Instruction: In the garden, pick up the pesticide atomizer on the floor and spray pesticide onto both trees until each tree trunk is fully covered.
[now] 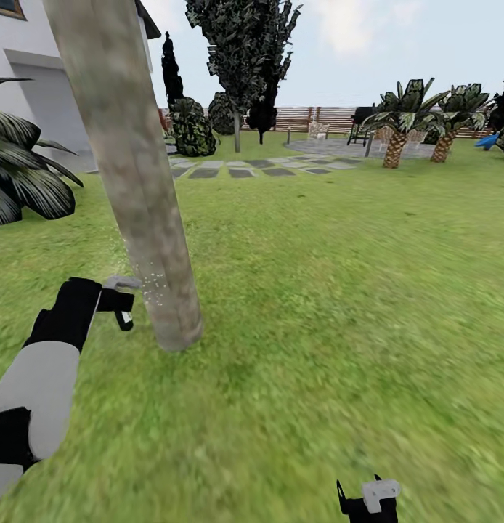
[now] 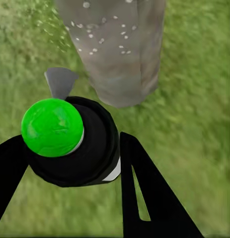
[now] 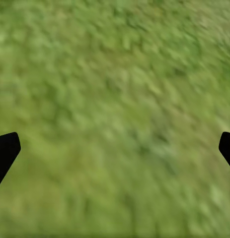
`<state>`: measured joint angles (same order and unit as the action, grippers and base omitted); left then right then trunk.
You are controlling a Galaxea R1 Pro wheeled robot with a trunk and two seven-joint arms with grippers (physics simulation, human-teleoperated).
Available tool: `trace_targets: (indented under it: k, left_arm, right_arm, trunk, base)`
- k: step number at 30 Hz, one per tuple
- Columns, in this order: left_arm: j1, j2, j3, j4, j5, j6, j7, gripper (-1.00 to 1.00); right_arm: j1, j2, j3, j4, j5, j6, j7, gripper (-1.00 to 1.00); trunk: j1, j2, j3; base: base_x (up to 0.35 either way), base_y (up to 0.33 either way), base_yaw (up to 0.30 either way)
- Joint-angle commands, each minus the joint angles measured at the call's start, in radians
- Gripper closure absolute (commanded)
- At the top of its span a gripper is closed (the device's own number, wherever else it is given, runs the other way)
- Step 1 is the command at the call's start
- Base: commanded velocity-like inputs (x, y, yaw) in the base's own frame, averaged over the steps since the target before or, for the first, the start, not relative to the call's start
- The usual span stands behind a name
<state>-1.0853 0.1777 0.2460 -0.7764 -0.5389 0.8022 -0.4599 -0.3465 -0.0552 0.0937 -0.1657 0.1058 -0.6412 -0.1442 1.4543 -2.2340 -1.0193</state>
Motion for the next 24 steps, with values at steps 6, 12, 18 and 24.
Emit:
trace_targets:
  k: [6,12,18,24]
  left_arm:
    - [-0.025,0.068,0.000,-0.008,-0.005,0.018,-0.045,1.00]
    - [-0.024,0.036,-0.070,-0.098,-0.002,0.089,-0.067,1.00]
    - [-0.027,0.051,-0.071,-0.136,-0.008,0.102,-0.070,1.00]
    - [-0.083,0.076,-0.075,-0.139,-0.007,0.162,-0.073,1.00]
  right_arm:
    - [0.000,0.000,0.000,0.000,0.000,0.000,0.000,-1.00]
    - [0.000,0.000,0.001,0.000,0.000,0.000,0.000,-1.00]
    - [0.000,0.000,0.001,0.000,0.000,0.000,0.000,-1.00]
    - [0.000,0.000,0.000,0.000,0.000,0.000,0.000,-1.00]
  trunk:
    - [0.000,0.000,0.000]
    - [0.000,0.000,0.000]
    - [0.000,0.000,0.000]
    - [0.000,0.000,0.000]
  base:
    - [0.000,0.000,0.000]
    - [0.038,-0.129,0.000]
    - [0.192,-0.057,0.000]
    - [0.012,-0.001,0.000]
